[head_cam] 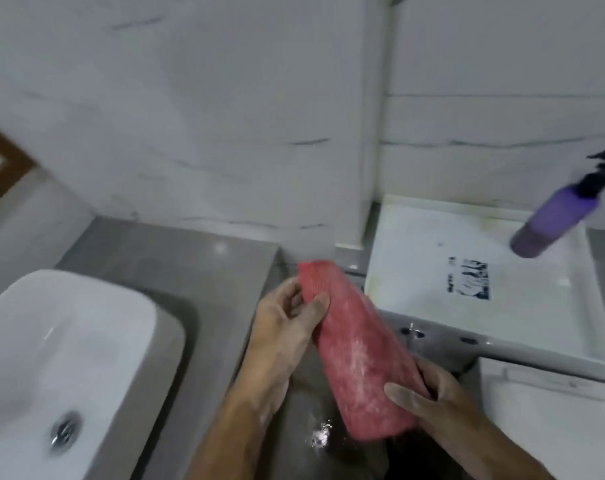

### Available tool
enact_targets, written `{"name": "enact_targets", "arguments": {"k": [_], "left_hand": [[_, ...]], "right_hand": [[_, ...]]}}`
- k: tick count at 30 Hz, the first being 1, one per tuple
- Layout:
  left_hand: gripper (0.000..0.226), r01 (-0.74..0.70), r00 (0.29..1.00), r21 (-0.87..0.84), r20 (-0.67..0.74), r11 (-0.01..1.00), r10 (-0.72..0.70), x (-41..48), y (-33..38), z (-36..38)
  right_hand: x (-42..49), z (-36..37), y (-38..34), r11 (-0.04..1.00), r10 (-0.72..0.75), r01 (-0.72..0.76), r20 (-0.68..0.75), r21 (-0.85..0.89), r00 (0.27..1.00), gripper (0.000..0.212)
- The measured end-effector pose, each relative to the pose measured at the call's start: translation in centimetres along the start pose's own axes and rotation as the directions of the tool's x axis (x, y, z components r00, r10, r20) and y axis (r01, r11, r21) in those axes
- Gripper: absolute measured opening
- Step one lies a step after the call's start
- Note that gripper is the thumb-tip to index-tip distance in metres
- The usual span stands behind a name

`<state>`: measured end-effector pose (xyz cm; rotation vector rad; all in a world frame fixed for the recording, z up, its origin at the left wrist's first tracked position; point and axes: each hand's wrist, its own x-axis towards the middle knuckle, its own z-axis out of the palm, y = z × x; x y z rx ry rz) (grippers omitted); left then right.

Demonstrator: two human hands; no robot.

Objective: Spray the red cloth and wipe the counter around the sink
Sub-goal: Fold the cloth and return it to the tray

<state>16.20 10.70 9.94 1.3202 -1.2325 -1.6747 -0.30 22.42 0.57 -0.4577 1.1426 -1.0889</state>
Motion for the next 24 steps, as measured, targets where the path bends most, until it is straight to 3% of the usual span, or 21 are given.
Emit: {"name": "enact_targets", "arguments": {"k": [3, 6, 9, 12, 15, 20, 24], "left_hand": [[0.016, -0.073, 0.995, 0.048, 0.071, 0.996, 0.069, 5.7, 3.1, 4.8], [0.029, -0.015, 0.987, 0.173, 0.158, 0.985, -0.013, 12.5, 4.1, 9.9], [0.035, 0.16, 0.964, 0.389, 0.134, 0.907, -0.228, 16.4, -0.3, 13.9], [0.031, 0.136, 0.979, 0.686, 0.02, 0.715, -0.205, 17.6, -6.3, 15.4], [0.039, 0.096, 0.993, 0.805, -0.034, 0.586, -0.116, 17.8, -8.3, 15.5], [0.034, 0.083, 0.988, 0.839, 0.003, 0.538, -0.157, 16.7, -8.3, 15.3], [0.041, -0.033, 0.995, 0.915, 0.067, 0.402, -0.071, 15.9, -6.1, 15.2]], "right_hand": [[1.1, -2.7, -4.9, 0.992, -0.126, 0.127, -0.038, 0.026, 0.991, 0.053], [4.4, -6.2, -8.8, 0.981, -0.186, 0.176, -0.159, -0.078, 0.97, 0.052], [8.7, -9.0, -9.5, 0.911, -0.163, 0.03, -0.292, -0.411, 0.943, 0.037], [11.5, -10.7, -8.4, 0.693, -0.217, -0.165, -0.421, -0.702, 0.881, 0.04], [11.9, -10.9, -7.2, 0.645, -0.262, -0.209, -0.47, -0.735, 0.843, 0.044], [10.7, -9.9, -6.6, 0.638, -0.147, -0.267, -0.455, -0.722, 0.878, 0.046], [9.3, -8.4, -8.0, 0.446, -0.181, -0.372, -0.489, -0.814, 0.853, 0.061]]}}
